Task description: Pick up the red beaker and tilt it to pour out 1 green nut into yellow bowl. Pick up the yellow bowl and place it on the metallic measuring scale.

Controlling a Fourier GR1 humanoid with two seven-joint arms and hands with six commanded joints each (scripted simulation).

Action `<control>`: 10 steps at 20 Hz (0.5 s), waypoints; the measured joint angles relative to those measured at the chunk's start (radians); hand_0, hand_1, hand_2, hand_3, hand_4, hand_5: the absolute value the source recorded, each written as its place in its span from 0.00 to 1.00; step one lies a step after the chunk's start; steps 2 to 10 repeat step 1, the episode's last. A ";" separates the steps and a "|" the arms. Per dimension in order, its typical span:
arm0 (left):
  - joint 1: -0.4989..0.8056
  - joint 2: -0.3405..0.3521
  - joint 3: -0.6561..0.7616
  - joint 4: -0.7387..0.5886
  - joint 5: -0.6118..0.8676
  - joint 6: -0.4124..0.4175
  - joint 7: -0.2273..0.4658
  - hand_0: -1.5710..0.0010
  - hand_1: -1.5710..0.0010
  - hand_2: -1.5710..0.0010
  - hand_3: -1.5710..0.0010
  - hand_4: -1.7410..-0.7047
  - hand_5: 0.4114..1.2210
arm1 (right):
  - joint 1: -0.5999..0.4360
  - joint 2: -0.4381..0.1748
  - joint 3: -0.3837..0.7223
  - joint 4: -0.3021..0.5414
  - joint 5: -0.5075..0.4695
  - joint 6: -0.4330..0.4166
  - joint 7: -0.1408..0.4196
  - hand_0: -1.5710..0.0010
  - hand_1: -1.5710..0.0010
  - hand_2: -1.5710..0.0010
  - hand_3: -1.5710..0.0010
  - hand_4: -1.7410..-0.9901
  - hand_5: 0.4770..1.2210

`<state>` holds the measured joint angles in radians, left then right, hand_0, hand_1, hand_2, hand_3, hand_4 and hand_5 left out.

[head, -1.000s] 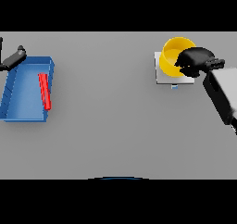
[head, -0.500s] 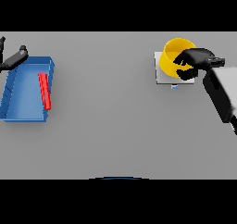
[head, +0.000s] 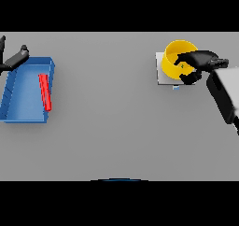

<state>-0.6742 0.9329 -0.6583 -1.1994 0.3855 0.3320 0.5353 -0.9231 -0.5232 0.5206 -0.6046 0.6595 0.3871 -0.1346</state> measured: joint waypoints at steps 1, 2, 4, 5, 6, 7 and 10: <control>0.000 0.004 0.000 0.006 -0.006 0.006 0.002 1.00 1.00 1.00 1.00 0.86 0.44 | -0.003 -0.002 0.001 -0.004 0.000 0.000 -0.005 0.97 0.98 0.96 0.83 0.44 0.43; 0.000 0.004 0.000 0.006 -0.006 0.006 0.002 1.00 1.00 1.00 1.00 0.86 0.44 | -0.003 -0.002 0.001 -0.004 0.000 0.000 -0.005 0.97 0.98 0.96 0.83 0.44 0.43; 0.000 0.004 0.000 0.006 -0.006 0.006 0.002 1.00 1.00 1.00 1.00 0.86 0.44 | -0.003 -0.002 0.001 -0.004 0.000 0.000 -0.005 0.97 0.98 0.96 0.83 0.44 0.43; 0.000 0.004 0.000 0.006 -0.006 0.006 0.002 1.00 1.00 1.00 1.00 0.86 0.44 | -0.003 -0.002 0.001 -0.004 0.000 0.000 -0.005 0.97 0.98 0.96 0.83 0.44 0.43; 0.000 0.004 0.000 0.006 -0.006 0.006 0.002 1.00 1.00 1.00 1.00 0.86 0.44 | -0.003 -0.002 0.001 -0.004 0.000 0.000 -0.005 0.97 0.98 0.96 0.83 0.44 0.43; 0.000 0.004 0.000 0.006 -0.006 0.006 0.002 1.00 1.00 1.00 1.00 0.86 0.44 | -0.003 -0.002 0.001 -0.004 0.000 0.000 -0.005 0.97 0.98 0.96 0.83 0.44 0.43; 0.000 0.004 0.000 0.006 -0.006 0.006 0.002 1.00 1.00 1.00 1.00 0.86 0.44 | -0.003 -0.002 0.001 -0.004 0.000 0.000 -0.005 0.97 0.98 0.96 0.83 0.44 0.43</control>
